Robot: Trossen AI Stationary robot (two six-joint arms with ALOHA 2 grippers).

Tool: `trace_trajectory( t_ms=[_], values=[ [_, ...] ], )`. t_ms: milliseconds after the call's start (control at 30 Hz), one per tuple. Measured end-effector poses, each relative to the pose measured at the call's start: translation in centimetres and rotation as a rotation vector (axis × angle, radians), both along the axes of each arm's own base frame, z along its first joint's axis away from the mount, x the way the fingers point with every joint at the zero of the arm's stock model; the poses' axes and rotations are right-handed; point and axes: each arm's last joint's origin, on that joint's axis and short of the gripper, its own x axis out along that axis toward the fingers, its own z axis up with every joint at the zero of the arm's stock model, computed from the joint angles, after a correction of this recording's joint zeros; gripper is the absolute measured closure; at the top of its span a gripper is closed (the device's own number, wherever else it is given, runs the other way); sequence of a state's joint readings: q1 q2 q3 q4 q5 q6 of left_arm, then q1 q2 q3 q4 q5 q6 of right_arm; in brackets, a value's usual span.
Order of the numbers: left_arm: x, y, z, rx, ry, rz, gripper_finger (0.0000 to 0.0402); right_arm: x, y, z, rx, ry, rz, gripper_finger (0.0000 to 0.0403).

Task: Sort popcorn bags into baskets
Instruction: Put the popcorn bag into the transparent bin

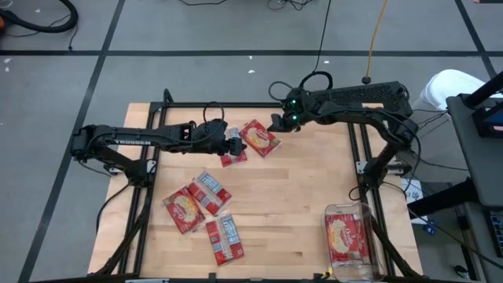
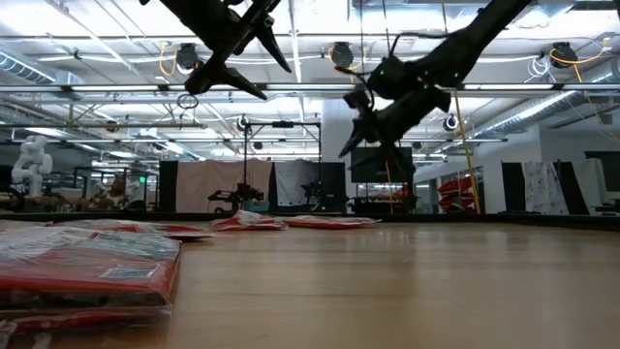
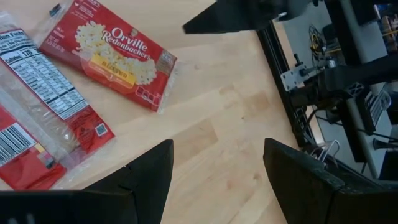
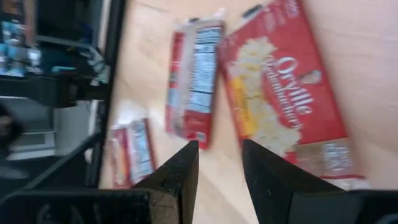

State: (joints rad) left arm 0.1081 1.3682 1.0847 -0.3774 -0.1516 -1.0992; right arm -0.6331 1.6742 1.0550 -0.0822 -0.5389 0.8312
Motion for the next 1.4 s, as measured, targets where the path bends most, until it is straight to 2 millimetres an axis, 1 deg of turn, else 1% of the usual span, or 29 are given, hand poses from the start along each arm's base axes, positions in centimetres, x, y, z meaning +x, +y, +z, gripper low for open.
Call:
trace_trajectory(
  t_ms=[167, 300, 500, 600, 667, 833, 1000, 1100, 1200, 1300, 1400],
  values=[
    [0.0, -0.1, 0.0, 0.006, 0.001, -0.009, 0.0151, 0.3, -0.4, -1.8, -0.049, 0.065, 0.008, 0.0286],
    [0.0, -0.1, 0.0, 0.015, 0.005, -0.024, 0.0151, 0.1, -0.5, -3.3, -0.069, 0.152, 0.016, 0.0269],
    [0.0, -0.2, 0.0, 0.024, 0.01, -0.05, 0.0151, -0.1, -0.6, -3.7, -0.169, 0.226, 0.015, 0.0223],
    [0.0, -0.2, 0.0, 0.03, 0.012, -0.057, 0.0151, -0.1, -0.7, -3.8, -0.194, 0.247, 0.009, 0.0204],
    [0.0, -0.2, 0.0, 0.038, 0.014, -0.063, 0.0151, 0.0, -0.7, -4.3, -0.186, 0.254, 0.014, 0.0197],
    [0.0, -0.2, 0.0, 0.052, 0.019, -0.084, 0.0151, 0.8, 0.3, -6.2, -0.131, 0.295, 0.07, 0.0196],
    [0.0, -0.3, 0.0, 0.047, 0.02, -0.097, 0.0151, 1.8, 1.5, -7.0, -0.137, 0.314, 0.105, 0.0198],
    [0.0, -0.3, -0.1, 0.045, 0.027, -0.103, 0.0151, 2.0, 2.0, -7.0, -0.15, 0.334, 0.094, 0.0207],
    [-0.1, -0.5, -0.2, 0.042, 0.04, -0.112, 0.0151, 2.0, 2.1, -7.0, -0.148, 0.337, 0.088, 0.0233],
    [-0.2, -0.6, -0.3, 0.043, 0.057, -0.122, 0.0151, 2.0, 2.2, -7.0, -0.129, 0.34, 0.086, 0.0281],
    [-0.2, -0.7, -0.4, 0.052, 0.072, -0.136, 0.0151, 1.8, 2.4, -7.1, -0.09, 0.345, 0.092, 0.0343]
  ],
)
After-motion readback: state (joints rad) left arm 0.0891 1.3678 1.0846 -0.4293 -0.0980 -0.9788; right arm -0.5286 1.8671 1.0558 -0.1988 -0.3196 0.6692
